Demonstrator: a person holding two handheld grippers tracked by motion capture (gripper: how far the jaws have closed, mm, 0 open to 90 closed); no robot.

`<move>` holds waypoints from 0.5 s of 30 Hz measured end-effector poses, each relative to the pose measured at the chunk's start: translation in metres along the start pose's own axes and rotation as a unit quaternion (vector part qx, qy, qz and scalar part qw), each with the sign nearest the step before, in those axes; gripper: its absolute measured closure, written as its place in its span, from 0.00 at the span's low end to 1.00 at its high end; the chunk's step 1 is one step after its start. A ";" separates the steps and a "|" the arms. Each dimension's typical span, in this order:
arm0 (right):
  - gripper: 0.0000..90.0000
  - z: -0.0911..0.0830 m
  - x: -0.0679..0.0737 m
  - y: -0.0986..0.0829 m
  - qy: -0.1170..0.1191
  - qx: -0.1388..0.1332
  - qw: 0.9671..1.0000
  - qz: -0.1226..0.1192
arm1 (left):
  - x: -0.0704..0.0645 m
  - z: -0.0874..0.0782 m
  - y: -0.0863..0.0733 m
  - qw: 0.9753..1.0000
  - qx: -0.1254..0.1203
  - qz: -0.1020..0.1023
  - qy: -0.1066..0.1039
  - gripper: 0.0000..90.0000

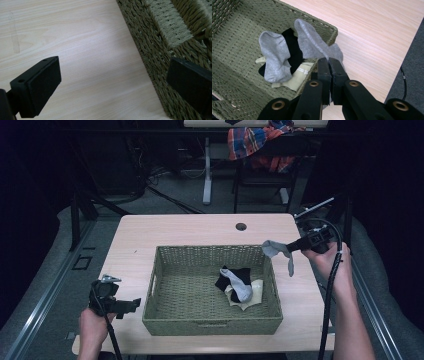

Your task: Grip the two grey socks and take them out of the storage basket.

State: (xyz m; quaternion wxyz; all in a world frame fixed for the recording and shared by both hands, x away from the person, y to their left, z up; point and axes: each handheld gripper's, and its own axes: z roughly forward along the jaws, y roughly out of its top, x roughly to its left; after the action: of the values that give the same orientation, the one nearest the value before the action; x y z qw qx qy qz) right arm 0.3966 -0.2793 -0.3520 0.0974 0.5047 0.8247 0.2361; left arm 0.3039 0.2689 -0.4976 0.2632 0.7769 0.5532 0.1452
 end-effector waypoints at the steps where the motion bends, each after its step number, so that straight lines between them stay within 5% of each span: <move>1: 0.98 0.000 -0.002 -0.001 0.004 -0.006 1.000 0.009 | 0.000 0.000 0.000 1.000 0.000 -0.001 0.000 0.00; 15: 0.98 -0.007 -0.021 -0.009 -0.001 -0.007 1.000 0.029 | 0.000 0.000 0.000 1.000 -0.001 -0.001 0.000 0.00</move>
State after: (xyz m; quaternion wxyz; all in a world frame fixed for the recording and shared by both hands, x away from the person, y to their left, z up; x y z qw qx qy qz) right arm 0.3966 -0.3031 -0.3525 0.0943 0.5282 0.8078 0.2440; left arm 0.3037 0.2689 -0.4975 0.2641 0.7761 0.5539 0.1453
